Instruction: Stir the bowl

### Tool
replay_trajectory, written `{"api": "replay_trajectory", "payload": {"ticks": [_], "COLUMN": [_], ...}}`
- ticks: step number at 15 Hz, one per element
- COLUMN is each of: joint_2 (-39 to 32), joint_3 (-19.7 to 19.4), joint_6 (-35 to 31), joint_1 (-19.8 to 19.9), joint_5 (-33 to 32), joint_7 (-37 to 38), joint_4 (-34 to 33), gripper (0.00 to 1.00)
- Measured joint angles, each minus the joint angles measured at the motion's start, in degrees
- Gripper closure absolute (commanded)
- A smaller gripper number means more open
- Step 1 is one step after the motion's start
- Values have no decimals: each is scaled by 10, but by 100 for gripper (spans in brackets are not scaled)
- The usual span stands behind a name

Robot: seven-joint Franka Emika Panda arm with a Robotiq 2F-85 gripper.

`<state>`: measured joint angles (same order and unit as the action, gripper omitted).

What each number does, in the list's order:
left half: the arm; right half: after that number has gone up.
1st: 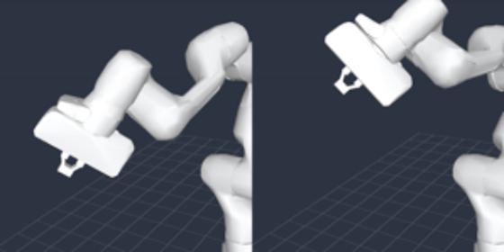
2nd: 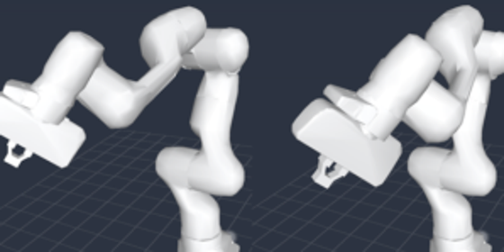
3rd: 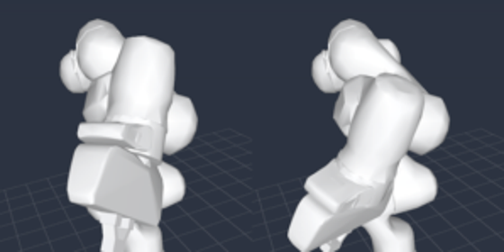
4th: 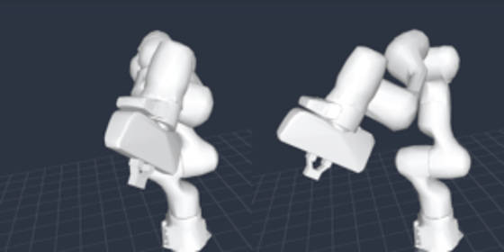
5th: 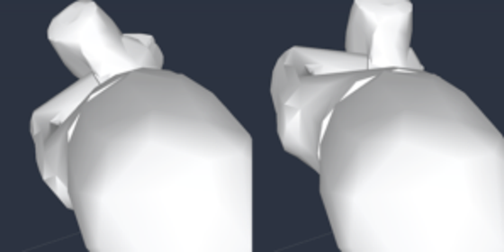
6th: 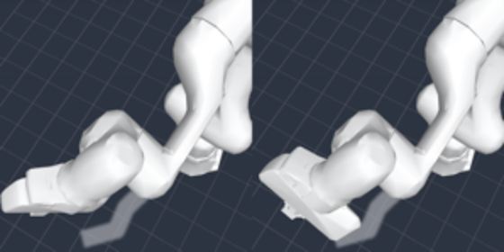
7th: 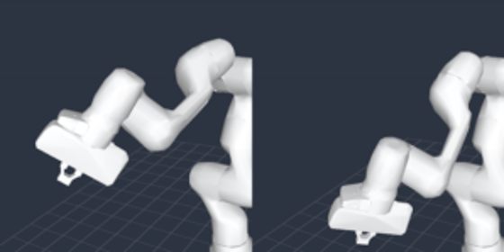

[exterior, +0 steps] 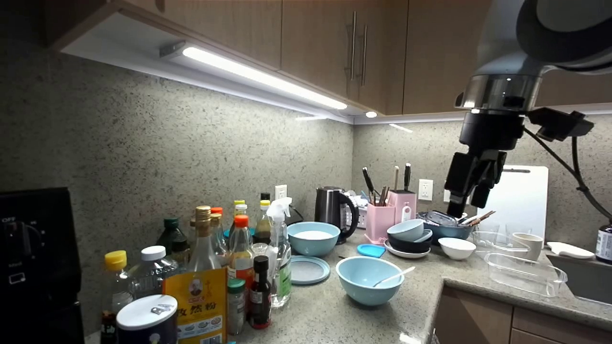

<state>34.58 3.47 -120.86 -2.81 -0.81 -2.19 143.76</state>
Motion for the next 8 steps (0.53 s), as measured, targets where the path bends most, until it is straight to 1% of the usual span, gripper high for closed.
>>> {"api": "replay_trajectory", "payload": {"ticks": [5, 8], "joint_2": [3, -23], "joint_3": [-2, -17], "joint_6": [-1, -21], "joint_1": [-5, -8], "joint_5": [2, 3], "joint_7": [-3, -17], "joint_4": [0, -6], "gripper": [0, 0]}}
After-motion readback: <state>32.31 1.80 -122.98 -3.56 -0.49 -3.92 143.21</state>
